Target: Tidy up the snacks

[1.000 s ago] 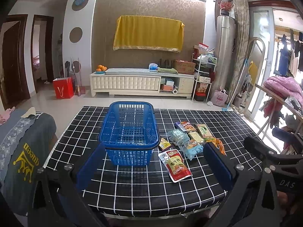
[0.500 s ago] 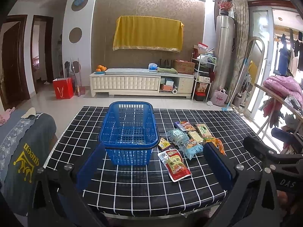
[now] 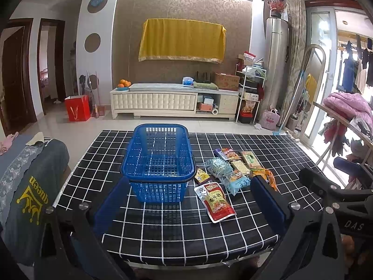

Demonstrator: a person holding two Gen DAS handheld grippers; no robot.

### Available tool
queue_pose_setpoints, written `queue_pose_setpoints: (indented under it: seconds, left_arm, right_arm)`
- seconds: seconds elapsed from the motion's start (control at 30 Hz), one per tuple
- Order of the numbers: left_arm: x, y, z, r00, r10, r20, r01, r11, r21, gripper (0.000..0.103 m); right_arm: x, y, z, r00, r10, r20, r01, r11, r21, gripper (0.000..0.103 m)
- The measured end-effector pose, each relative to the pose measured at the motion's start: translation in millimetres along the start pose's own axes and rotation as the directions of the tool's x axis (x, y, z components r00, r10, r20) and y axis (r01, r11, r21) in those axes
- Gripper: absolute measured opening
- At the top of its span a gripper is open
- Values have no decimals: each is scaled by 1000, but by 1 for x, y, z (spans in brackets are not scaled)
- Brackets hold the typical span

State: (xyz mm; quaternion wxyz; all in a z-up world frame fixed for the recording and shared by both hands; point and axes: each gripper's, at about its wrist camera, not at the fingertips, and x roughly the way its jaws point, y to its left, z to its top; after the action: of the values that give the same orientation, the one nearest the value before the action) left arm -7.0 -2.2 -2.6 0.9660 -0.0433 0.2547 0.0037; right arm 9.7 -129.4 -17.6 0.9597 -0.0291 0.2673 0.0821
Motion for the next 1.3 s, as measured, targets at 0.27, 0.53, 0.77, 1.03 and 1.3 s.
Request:
queue_pose_setpoints:
  seconds: [0.27,0.53,0.77,1.03,1.3]
  left_arm:
    - [2,-1,0,1000,1,-6,-1,1000,2,103]
    - [2,-1,-1,1000,0,-5,0,1000,2,103]
    - [4,-2,-1,1000,-15,-13,15,1000,11,103]
    - [17,-1,10,999,-14,-35,15,999,36,103]
    - [63,26,16,991,20,-130,-21,1000,-9,103]
  right_arm:
    - [-1,-1,0,1000,5,-4,-5,1000,2,103]
    - [-2,-1,0,1000,6,-6,-6,1000,3,103]
    - [1,-3,3,1000,-1,-9,1,1000,7,103]
    - [23,0,14,1000,8,-28,-7,1000,4,103]
    - [85,12,21,985,72,-157,-77,997,-25,103]
